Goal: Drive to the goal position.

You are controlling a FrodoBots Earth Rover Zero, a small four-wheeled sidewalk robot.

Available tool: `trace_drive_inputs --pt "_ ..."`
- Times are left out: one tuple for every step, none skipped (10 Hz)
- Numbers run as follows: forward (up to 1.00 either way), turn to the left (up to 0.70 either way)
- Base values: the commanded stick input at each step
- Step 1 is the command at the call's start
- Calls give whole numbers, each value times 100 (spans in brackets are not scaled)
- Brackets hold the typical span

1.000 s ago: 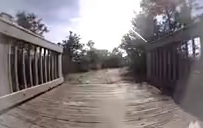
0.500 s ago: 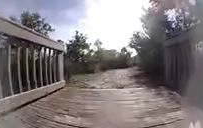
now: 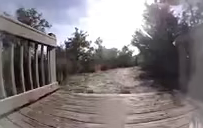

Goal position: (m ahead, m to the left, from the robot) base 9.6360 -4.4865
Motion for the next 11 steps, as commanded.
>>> trace_drive_inputs --pt "83 0" --pt "83 0" --pt "83 0" --pt "83 0" --pt "83 0" --pt "83 0" --pt "83 0" --pt "83 0" --pt "83 0" --pt "83 0" --pt "83 0"
